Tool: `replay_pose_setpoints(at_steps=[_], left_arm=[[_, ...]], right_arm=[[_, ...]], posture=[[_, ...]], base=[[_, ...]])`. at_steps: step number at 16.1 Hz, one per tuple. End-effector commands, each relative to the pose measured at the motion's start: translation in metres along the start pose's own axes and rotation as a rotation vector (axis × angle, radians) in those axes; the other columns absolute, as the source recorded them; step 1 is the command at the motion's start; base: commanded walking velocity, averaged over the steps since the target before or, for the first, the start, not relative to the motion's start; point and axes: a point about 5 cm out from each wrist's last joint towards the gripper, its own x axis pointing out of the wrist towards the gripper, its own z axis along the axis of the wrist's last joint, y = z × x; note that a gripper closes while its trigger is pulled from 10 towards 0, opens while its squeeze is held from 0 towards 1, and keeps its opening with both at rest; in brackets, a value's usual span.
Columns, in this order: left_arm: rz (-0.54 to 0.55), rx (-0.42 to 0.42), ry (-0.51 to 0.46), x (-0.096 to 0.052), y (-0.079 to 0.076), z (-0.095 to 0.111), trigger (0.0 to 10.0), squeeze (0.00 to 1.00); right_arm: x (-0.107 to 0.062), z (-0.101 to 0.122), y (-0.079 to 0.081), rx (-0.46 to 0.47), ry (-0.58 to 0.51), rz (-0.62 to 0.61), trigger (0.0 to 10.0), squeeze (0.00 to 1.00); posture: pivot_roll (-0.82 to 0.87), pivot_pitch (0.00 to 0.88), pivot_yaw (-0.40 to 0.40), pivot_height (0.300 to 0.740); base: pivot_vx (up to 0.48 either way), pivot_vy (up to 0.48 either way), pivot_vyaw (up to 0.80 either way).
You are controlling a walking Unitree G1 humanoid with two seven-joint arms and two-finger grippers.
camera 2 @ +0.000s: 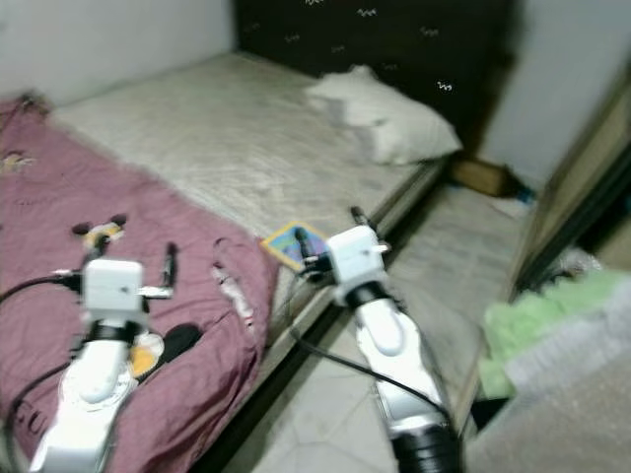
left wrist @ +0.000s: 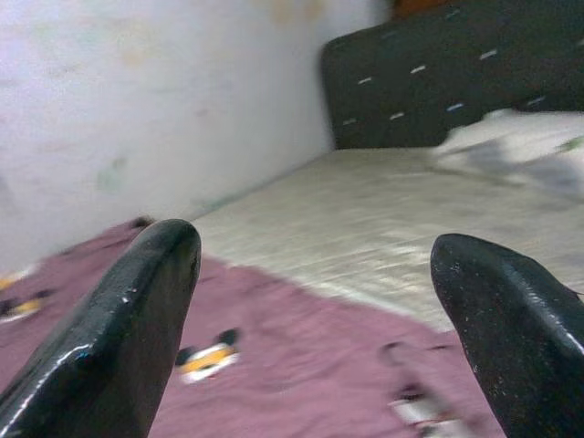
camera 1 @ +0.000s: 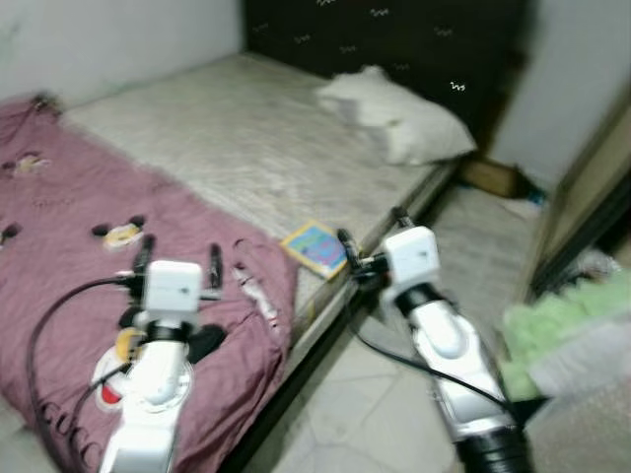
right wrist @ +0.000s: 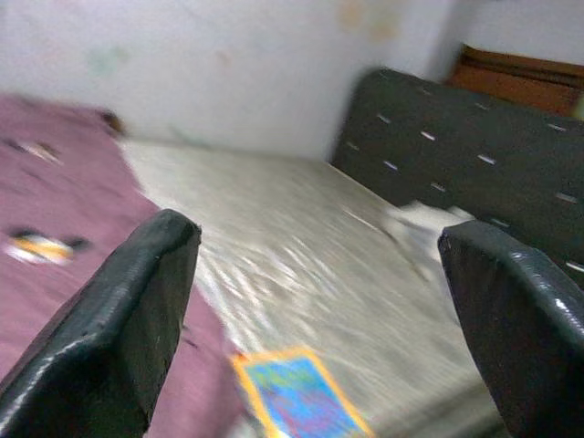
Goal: Clean up the room
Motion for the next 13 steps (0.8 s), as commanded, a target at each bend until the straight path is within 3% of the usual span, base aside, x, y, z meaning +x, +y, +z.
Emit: replay_pose_setpoints(at_steps=[1,6,9,13], left_arm=[[0.017,-0.008,-0.025,0.0047,-0.0018,0.0073,10.0,0.0],[0.006,-0.009,0.005,-0.0033,-0.0014,0.0021,10.0,0.0],[0.009,-0.018,0.0,-0.0022,-0.0027,0.0049,10.0,0.0],[-0.006,-0.02,-0.003,0.0,-0.0055,0.0056,10.0,0.0]], right_arm=[[0.0021,0.0039,-0.0039,-0.014,-0.014,0.014,10.0,0.0],[0.0058,0.0058,-0.0053,-0.017,-0.02,0.018,10.0,0.0],[0.0046,0.0063,0.0033,-0.006,-0.023,0.044,10.0,0.0],[0.0074,0.0074,0.0024,-0.005,-0.027,0.044,10.0,0.0]], posture=[[-0.02,0.032,-0.09,0.74],[-0.02,0.054,-0.09,0.74],[-0.01,0.052,-0.093,0.74],[-0.02,0.049,-0.095,0.74]], base=[[0.0,0.0,0.8],[0.0,0.0,0.8],[0.0,0.0,0.8],[0.0,0.0,0.8]])
